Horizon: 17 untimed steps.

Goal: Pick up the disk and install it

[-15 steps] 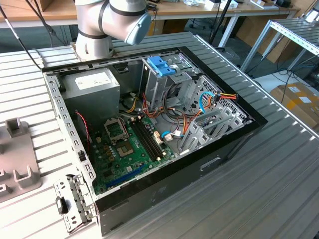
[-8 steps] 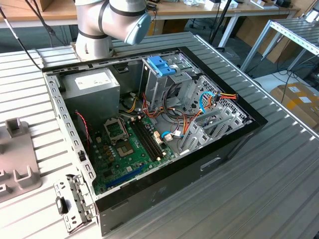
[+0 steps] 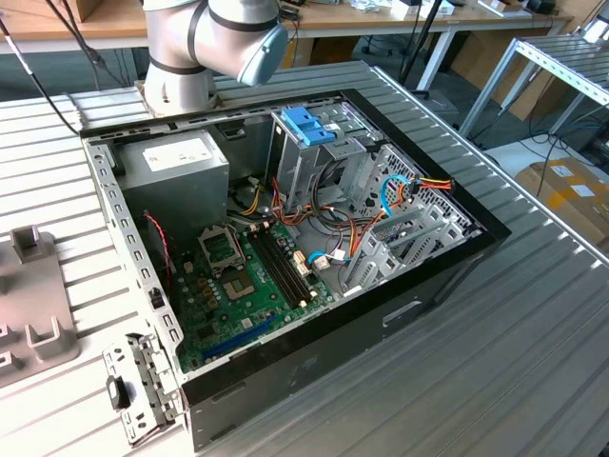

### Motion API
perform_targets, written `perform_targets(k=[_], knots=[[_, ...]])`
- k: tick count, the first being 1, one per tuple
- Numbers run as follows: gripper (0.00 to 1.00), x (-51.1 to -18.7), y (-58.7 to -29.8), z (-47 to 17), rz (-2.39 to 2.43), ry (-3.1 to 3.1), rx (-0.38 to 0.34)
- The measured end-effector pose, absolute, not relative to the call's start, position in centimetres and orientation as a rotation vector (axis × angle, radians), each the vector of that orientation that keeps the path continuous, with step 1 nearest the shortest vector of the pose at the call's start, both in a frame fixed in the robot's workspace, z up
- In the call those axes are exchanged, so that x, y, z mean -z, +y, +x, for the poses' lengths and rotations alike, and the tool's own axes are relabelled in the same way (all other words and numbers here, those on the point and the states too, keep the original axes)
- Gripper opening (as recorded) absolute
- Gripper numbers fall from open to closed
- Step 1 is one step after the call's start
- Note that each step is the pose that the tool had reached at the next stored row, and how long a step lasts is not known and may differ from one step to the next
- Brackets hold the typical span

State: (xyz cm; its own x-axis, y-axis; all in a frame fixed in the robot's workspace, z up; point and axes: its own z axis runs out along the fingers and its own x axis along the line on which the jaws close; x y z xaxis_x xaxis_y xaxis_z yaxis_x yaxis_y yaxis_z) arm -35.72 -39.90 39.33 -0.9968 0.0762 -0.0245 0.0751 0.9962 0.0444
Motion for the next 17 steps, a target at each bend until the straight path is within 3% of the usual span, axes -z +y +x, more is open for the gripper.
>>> perform_targets(k=[17], knots=[[0.11, -39.3, -39.9, -36.9, 0.118, 3.112, -0.068]])
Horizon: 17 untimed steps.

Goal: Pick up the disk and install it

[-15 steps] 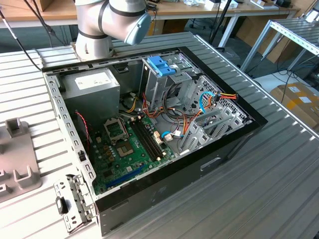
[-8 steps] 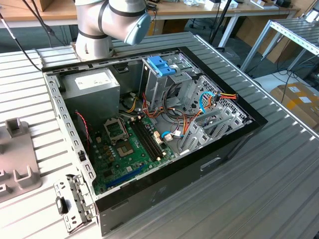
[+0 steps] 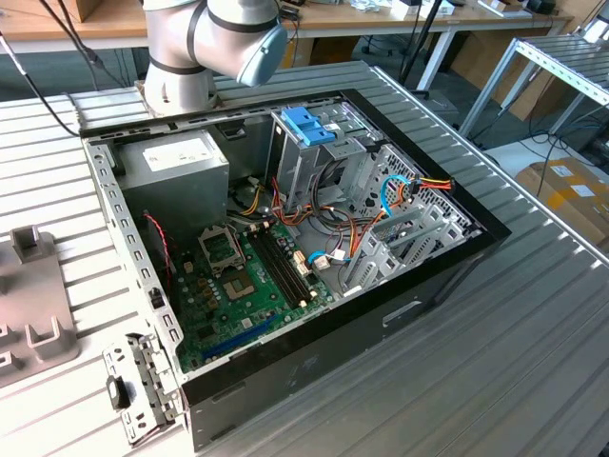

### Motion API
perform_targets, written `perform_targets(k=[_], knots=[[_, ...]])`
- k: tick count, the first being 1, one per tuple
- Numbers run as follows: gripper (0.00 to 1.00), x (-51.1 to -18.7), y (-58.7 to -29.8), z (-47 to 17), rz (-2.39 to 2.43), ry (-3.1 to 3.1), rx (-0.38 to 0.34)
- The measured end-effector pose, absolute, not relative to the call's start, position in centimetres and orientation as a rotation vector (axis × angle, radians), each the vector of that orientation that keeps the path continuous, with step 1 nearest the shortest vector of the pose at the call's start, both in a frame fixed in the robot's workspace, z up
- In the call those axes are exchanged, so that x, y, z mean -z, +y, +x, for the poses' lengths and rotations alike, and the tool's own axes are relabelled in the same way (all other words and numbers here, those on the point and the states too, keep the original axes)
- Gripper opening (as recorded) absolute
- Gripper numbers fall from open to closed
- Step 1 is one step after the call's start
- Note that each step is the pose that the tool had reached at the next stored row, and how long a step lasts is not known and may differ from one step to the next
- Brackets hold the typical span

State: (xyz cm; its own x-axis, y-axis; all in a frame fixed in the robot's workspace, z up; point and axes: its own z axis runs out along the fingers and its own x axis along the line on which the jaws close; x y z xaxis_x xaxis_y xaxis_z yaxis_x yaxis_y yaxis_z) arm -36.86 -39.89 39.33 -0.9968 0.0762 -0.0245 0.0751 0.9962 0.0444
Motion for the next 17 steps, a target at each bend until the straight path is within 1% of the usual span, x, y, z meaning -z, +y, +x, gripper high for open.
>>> perform_targets(k=[17], knots=[[0.11, -39.3, -39.9, -37.9, 0.118, 3.113, -0.068]])
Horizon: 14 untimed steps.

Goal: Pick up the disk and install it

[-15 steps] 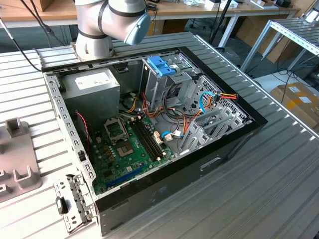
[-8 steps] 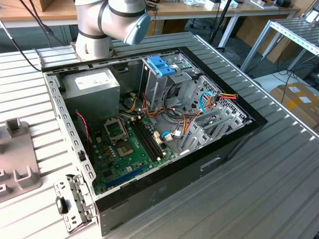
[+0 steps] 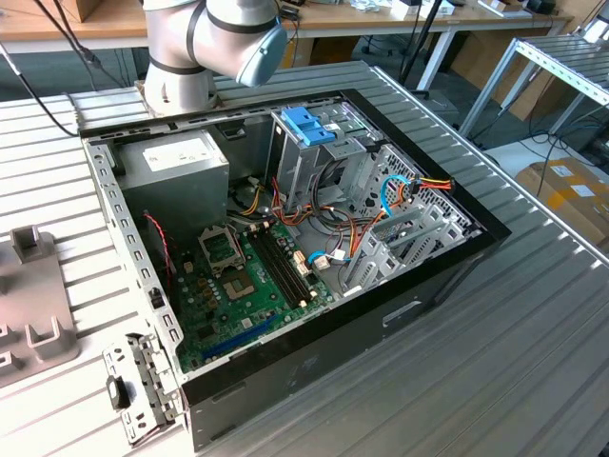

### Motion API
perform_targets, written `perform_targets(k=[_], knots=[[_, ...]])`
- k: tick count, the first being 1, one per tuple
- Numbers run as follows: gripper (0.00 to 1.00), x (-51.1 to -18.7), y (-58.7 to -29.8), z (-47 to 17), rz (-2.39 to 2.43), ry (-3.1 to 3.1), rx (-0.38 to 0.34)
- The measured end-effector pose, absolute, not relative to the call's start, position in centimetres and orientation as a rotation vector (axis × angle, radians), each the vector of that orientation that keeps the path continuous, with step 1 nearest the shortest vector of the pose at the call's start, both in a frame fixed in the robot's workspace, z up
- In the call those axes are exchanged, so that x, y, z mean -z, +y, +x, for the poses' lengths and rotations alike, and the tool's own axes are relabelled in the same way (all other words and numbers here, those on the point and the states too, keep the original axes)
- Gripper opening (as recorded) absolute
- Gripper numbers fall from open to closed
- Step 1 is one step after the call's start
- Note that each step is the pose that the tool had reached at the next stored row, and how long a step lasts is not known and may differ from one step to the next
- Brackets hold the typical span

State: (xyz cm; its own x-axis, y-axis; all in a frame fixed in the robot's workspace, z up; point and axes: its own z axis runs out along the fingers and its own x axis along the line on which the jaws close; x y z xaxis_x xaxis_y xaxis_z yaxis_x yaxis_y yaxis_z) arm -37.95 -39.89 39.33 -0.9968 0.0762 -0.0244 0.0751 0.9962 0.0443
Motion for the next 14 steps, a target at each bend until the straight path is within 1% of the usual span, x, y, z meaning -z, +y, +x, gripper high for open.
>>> perform_targets(k=[14], knots=[[0.11, -39.33, -39.9, -38.89, 0.118, 3.112, -0.068]])
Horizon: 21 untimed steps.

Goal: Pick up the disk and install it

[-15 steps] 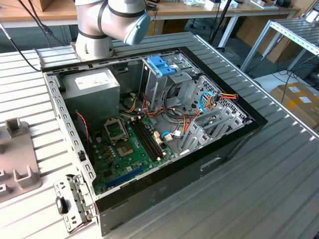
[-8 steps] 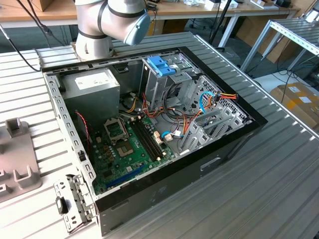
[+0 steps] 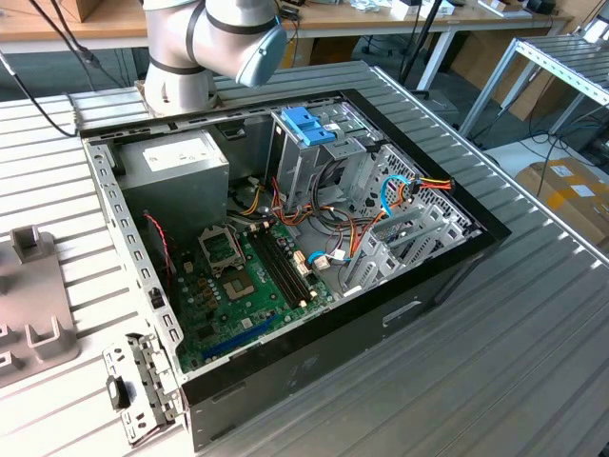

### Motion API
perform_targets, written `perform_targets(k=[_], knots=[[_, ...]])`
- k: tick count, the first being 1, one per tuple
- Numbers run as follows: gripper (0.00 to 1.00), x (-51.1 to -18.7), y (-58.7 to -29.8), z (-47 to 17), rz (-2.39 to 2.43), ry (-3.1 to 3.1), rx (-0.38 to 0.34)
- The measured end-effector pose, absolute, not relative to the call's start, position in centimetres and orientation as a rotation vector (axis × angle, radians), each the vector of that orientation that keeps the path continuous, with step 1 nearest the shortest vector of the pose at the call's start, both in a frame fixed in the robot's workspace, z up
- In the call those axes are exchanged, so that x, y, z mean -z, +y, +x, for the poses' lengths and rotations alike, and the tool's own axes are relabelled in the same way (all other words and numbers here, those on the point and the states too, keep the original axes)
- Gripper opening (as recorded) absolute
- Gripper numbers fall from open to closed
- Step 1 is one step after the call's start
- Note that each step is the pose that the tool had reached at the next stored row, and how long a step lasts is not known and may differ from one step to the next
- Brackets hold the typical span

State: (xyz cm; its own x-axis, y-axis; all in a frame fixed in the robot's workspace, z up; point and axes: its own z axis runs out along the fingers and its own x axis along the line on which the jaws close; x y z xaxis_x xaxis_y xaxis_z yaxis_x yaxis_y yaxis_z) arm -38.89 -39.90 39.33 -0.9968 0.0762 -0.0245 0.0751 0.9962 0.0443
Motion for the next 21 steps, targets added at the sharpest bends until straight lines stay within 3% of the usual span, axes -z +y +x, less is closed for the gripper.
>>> perform_targets(k=[21], knots=[[0.11, -39.3, -39.9, -40.0, 0.118, 3.113, -0.068]])
